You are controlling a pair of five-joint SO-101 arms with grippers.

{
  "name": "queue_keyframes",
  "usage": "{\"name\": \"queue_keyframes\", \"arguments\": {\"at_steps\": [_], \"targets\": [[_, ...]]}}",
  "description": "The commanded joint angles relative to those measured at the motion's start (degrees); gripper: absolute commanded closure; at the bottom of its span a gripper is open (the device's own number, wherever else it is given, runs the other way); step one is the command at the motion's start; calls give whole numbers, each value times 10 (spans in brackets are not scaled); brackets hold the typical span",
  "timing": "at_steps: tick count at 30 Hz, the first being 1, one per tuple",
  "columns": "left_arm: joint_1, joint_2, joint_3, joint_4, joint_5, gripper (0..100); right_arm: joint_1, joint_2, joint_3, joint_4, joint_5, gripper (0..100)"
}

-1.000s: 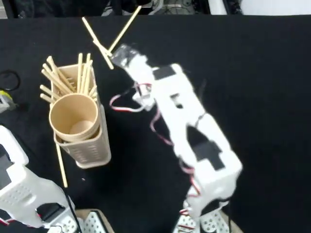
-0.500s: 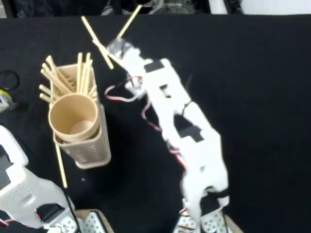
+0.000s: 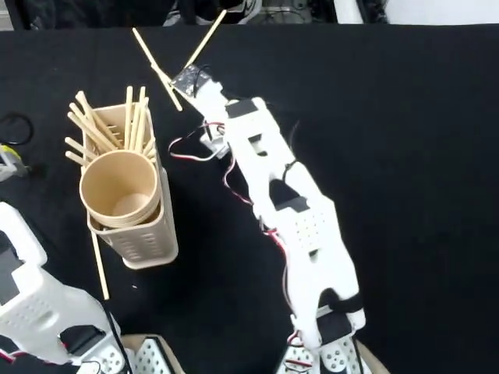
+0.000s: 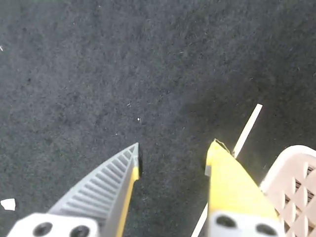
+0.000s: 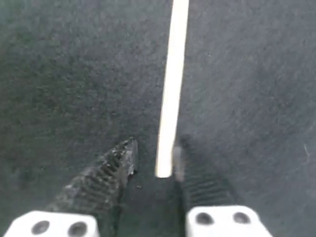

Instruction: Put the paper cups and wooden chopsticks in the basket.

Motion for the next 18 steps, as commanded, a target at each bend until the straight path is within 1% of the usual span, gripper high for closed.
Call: {"name": "queue_keyframes", "arguments": {"at_steps": [1, 4, 10, 13, 18], "targets": [[7, -13, -1, -1, 3, 777, 3, 3, -44, 45, 23, 984], [7, -13, -1, -1, 2, 777, 2, 2, -64, 105, 36, 986], [7, -13, -1, 0, 2, 777, 4, -21, -140, 235, 28, 987], [7, -13, -1, 2, 2, 777, 7, -61, -160, 296, -6, 987], [5, -13, -1, 1, 1, 777, 16, -161, -160, 395, -30, 987]]}}
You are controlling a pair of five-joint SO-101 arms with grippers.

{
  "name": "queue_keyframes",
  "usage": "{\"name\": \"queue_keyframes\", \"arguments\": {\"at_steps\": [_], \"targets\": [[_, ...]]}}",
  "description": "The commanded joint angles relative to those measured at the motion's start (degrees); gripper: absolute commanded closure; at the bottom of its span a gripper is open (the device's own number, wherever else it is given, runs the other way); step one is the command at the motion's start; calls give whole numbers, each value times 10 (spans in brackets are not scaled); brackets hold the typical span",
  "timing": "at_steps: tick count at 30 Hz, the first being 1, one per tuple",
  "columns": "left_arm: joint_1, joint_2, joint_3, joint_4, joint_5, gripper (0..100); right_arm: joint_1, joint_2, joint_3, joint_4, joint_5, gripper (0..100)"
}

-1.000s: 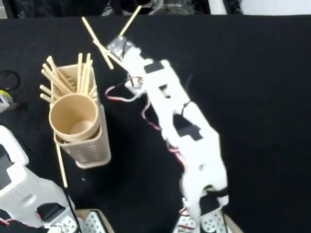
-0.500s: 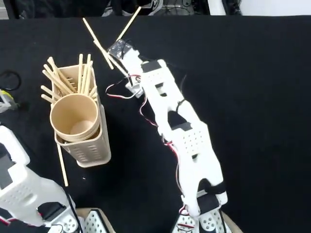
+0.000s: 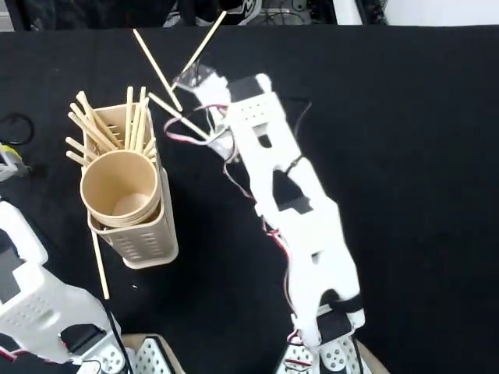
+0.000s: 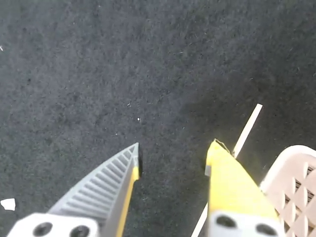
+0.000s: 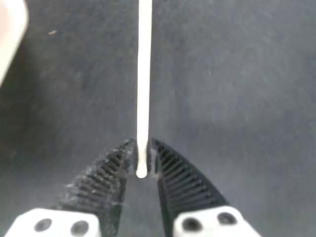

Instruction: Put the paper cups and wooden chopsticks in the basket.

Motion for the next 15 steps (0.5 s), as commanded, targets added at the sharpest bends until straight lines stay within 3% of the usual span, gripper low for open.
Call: {"name": "queue_keyframes", "arguments": {"at_steps": [1, 8, 15], "targets": [[4, -13, -1, 2, 1, 777, 17, -109, -29, 59, -24, 987], [1, -13, 0, 3, -18, 777, 43, -188, -29, 35, -62, 987], [1, -13, 0, 3, -18, 777, 12, -91, -33, -26, -91, 987]]}}
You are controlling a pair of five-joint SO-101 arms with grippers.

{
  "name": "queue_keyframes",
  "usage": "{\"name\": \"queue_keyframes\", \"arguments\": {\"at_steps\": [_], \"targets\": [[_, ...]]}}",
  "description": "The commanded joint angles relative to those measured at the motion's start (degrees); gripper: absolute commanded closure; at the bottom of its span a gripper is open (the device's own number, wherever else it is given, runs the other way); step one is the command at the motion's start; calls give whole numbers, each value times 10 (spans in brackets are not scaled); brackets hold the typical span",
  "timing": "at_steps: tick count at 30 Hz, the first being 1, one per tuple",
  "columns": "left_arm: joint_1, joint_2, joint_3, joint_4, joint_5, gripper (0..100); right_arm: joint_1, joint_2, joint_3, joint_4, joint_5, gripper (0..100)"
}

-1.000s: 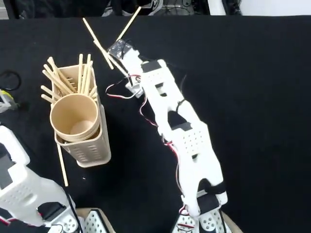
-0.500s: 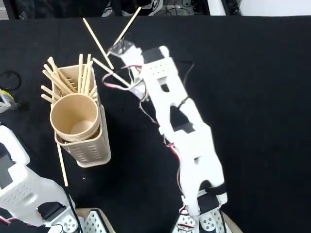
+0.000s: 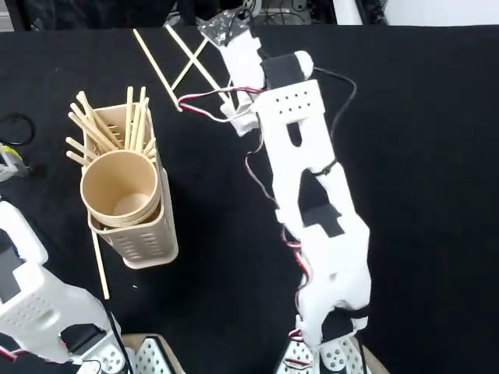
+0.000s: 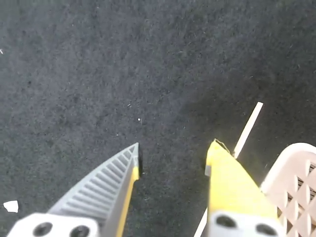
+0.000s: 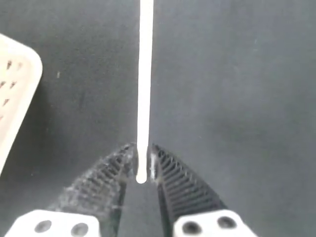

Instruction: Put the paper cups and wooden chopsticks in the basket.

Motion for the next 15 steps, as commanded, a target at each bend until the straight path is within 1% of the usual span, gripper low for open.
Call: {"name": "queue_keyframes", "arguments": {"at_steps": [1, 3, 5, 8, 11, 15], "targets": [[1, -13, 0, 3, -7, 777, -19, 37, -24, -33, -27, 987], [0, -13, 0, 3, -7, 777, -19, 62, -24, -25, -32, 987], [0, -13, 0, 3, -7, 777, -11, 65, -25, 4, -29, 987], [0, -13, 0, 4, -7, 777, 4, 23, -29, 54, -2, 987], [0, -13, 0, 4, -7, 777, 14, -59, -7, 67, 9, 987], [-16, -13, -7, 13, -8, 777, 11, -237, 140, 67, 34, 987]]}}
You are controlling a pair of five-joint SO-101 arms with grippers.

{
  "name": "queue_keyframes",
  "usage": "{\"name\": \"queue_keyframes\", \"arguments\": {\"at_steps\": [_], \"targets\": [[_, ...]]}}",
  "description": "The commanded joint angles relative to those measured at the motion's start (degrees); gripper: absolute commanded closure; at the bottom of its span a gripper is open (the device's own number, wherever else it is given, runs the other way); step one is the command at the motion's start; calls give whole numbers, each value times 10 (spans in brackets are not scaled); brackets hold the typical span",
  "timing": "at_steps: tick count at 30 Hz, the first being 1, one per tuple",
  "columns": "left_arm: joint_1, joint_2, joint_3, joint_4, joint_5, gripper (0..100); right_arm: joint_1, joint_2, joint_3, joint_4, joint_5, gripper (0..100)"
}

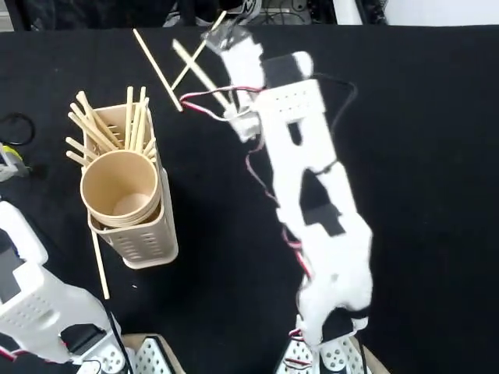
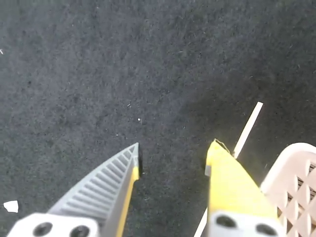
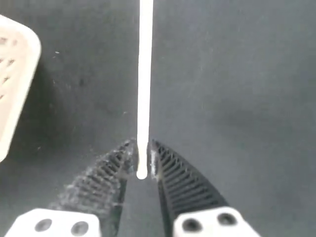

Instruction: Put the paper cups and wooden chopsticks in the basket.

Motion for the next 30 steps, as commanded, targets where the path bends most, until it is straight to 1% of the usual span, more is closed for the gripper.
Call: {"name": "queue_keyframes", "arguments": {"at_steps": [1, 6, 9, 11, 15, 19, 21, 22, 26, 30], "targets": [[-22, -14, -17, 24, -8, 777, 1, -205, 135, 19, 27, 987], [-32, -41, -61, 69, -21, 777, -7, -481, 349, -35, 91, 987], [-31, -76, -75, 88, -21, 777, -44, -621, 442, -52, 153, 986], [-30, -101, -78, 91, -20, 777, -74, -673, 480, -39, 175, 986], [-24, -162, -79, 83, -20, 777, -91, -696, 475, 2, 179, 986], [10, -251, -81, 62, -20, 777, -93, -697, 412, 15, 176, 986], [41, -311, -96, 67, -15, 777, -93, -697, 376, 14, 167, 986], [51, -343, -104, 67, 6, 777, -93, -697, 359, 11, 149, 986], [87, -456, -135, 63, 151, 774, -94, -697, 317, -19, 74, 986], [184, -534, -142, 45, 330, 776, -94, -735, 341, -86, 15, 986]]}}
